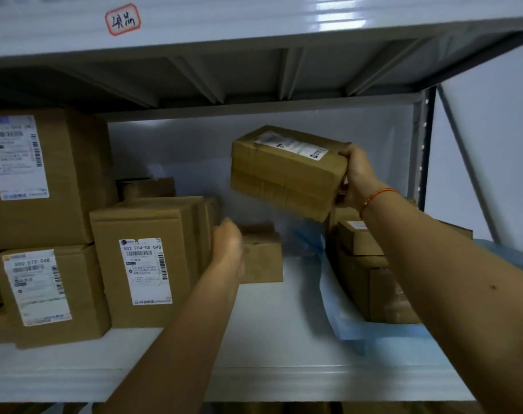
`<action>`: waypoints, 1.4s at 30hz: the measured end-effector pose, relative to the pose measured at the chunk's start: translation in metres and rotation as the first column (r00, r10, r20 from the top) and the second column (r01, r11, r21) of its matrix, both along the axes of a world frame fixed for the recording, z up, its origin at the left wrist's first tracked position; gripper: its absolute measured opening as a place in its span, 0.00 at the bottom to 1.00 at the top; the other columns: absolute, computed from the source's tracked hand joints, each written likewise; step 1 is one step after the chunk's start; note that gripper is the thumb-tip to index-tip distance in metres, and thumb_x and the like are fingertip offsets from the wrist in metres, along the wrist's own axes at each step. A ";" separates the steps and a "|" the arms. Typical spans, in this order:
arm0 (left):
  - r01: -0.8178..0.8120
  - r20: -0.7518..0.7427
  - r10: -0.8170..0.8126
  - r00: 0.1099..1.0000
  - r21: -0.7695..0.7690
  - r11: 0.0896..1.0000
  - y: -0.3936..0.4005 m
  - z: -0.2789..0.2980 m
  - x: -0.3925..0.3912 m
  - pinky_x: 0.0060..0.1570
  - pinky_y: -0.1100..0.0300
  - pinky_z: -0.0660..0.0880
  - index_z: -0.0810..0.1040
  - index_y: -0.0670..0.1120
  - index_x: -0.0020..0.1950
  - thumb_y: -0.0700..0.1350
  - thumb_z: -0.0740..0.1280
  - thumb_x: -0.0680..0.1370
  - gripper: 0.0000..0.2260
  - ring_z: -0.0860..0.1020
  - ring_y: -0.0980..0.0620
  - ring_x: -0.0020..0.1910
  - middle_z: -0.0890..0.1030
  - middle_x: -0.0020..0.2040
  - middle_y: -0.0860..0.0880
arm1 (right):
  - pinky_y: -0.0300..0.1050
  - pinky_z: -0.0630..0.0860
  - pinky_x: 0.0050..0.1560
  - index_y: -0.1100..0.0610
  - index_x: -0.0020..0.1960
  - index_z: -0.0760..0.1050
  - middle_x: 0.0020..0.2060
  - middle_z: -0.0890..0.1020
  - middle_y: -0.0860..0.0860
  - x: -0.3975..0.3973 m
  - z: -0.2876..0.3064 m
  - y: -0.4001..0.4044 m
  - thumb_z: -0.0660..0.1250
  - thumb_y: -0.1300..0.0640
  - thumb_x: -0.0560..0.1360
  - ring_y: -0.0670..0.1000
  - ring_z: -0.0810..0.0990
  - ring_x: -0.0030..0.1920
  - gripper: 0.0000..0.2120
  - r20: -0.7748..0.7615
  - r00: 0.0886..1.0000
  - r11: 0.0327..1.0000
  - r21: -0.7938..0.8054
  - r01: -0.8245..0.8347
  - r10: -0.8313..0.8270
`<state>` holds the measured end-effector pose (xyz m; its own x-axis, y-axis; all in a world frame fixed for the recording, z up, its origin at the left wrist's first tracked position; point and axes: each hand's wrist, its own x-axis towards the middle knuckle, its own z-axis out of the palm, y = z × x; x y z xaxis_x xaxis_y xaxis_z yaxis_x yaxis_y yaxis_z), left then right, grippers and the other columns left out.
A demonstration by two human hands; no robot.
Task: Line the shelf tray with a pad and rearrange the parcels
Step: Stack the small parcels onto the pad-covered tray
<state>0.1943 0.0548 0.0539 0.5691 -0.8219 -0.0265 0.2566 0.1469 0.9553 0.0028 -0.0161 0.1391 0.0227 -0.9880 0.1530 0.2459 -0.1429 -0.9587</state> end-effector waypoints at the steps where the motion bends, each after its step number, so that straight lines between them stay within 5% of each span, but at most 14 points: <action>1: 0.011 -0.020 -0.012 1.000 -0.016 1.000 0.001 0.000 -0.004 0.65 0.53 0.69 0.63 0.44 0.75 0.51 0.52 0.83 0.22 0.73 0.44 0.66 0.70 0.70 0.44 | 0.51 0.75 0.53 0.53 0.41 0.75 0.39 0.79 0.53 -0.004 0.000 0.000 0.57 0.44 0.75 0.54 0.77 0.42 0.15 -0.001 1.000 1.000 0.025 -0.008 0.008; 5: 0.052 -0.084 -0.061 0.995 -0.108 0.993 0.010 0.006 -0.023 0.60 0.52 0.70 0.59 0.47 0.77 0.58 0.49 0.82 0.26 0.76 0.45 0.59 0.69 0.72 0.43 | 0.55 0.74 0.56 0.54 0.43 0.74 0.41 0.80 0.54 -0.021 -0.003 0.002 0.59 0.43 0.71 0.56 0.78 0.45 0.15 -0.050 0.997 0.994 0.097 -0.059 0.064; 10: 0.010 -0.125 -0.046 0.991 -0.274 0.962 0.024 0.019 -0.044 0.57 0.51 0.73 0.57 0.53 0.77 0.63 0.49 0.80 0.27 0.79 0.46 0.51 0.73 0.69 0.44 | 0.48 0.76 0.41 0.55 0.46 0.76 0.39 0.82 0.54 -0.046 -0.006 0.004 0.59 0.43 0.74 0.55 0.80 0.41 0.16 -0.049 0.993 0.993 0.054 -0.103 0.106; 17: 0.112 -0.001 -0.120 0.993 -0.346 0.932 0.035 0.024 -0.075 0.61 0.47 0.73 0.62 0.60 0.69 0.65 0.56 0.77 0.22 0.75 0.41 0.63 0.73 0.68 0.50 | 0.48 0.78 0.50 0.56 0.57 0.75 0.50 0.83 0.56 -0.077 -0.004 0.006 0.58 0.45 0.77 0.55 0.83 0.47 0.17 0.024 0.986 0.974 -0.159 -0.162 0.167; 22: 0.174 -0.064 -0.216 0.974 -0.391 0.904 0.030 0.032 -0.096 0.64 0.46 0.72 0.65 0.58 0.60 0.58 0.63 0.78 0.14 0.72 0.38 0.66 0.72 0.67 0.47 | 0.55 0.77 0.59 0.52 0.69 0.67 0.60 0.79 0.60 -0.112 -0.003 0.005 0.64 0.39 0.73 0.61 0.79 0.59 0.29 -0.187 0.968 0.969 -0.152 -0.194 0.165; 26: 0.200 -0.072 -0.261 0.963 -0.461 0.865 0.018 0.041 -0.111 0.68 0.47 0.69 0.66 0.51 0.66 0.53 0.64 0.79 0.18 0.69 0.40 0.70 0.73 0.64 0.50 | 0.46 0.77 0.48 0.49 0.65 0.71 0.55 0.78 0.59 -0.140 0.002 0.010 0.64 0.34 0.71 0.57 0.79 0.54 0.29 -0.304 0.951 0.993 -0.087 -0.081 0.051; 29: 0.272 -0.086 -0.363 0.928 -0.508 0.817 0.007 0.047 -0.128 0.70 0.51 0.66 0.60 0.47 0.75 0.50 0.63 0.80 0.25 0.64 0.40 0.74 0.64 0.75 0.43 | 0.43 0.77 0.45 0.50 0.58 0.77 0.51 0.78 0.58 -0.157 0.003 0.011 0.65 0.39 0.71 0.55 0.79 0.49 0.21 -0.157 0.987 0.999 -0.009 -0.043 0.041; 34: 0.412 0.102 -0.408 0.907 -0.409 0.814 -0.002 0.047 -0.157 0.71 0.53 0.60 0.58 0.46 0.77 0.56 0.57 0.81 0.27 0.61 0.46 0.76 0.59 0.78 0.44 | 0.47 0.82 0.49 0.53 0.53 0.77 0.52 0.80 0.57 -0.174 -0.003 0.008 0.68 0.44 0.69 0.56 0.81 0.52 0.17 0.188 0.981 0.998 0.055 0.041 -0.051; 39: 0.392 0.182 -0.349 0.919 -0.337 0.856 -0.013 0.039 -0.168 0.74 0.51 0.58 0.59 0.46 0.77 0.56 0.54 0.81 0.26 0.61 0.46 0.76 0.61 0.77 0.45 | 0.47 0.79 0.52 0.50 0.55 0.69 0.46 0.76 0.53 -0.186 -0.013 -0.010 0.62 0.40 0.75 0.53 0.77 0.47 0.17 0.110 0.971 0.976 0.070 0.204 -0.211; 42: 0.376 0.204 -0.323 0.924 -0.328 0.867 -0.019 0.037 -0.171 0.74 0.51 0.58 0.59 0.46 0.77 0.56 0.54 0.81 0.26 0.61 0.47 0.75 0.62 0.77 0.45 | 0.51 0.81 0.40 0.51 0.64 0.68 0.54 0.79 0.56 -0.185 -0.015 -0.025 0.69 0.37 0.63 0.57 0.80 0.51 0.34 0.072 0.973 0.972 0.098 0.214 -0.221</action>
<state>0.0238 0.0358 0.0905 0.2190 -0.9064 0.3611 0.2248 0.4070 0.8853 -0.1821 -0.0408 0.1244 -0.2033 -0.9775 0.0567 0.2966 -0.1167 -0.9478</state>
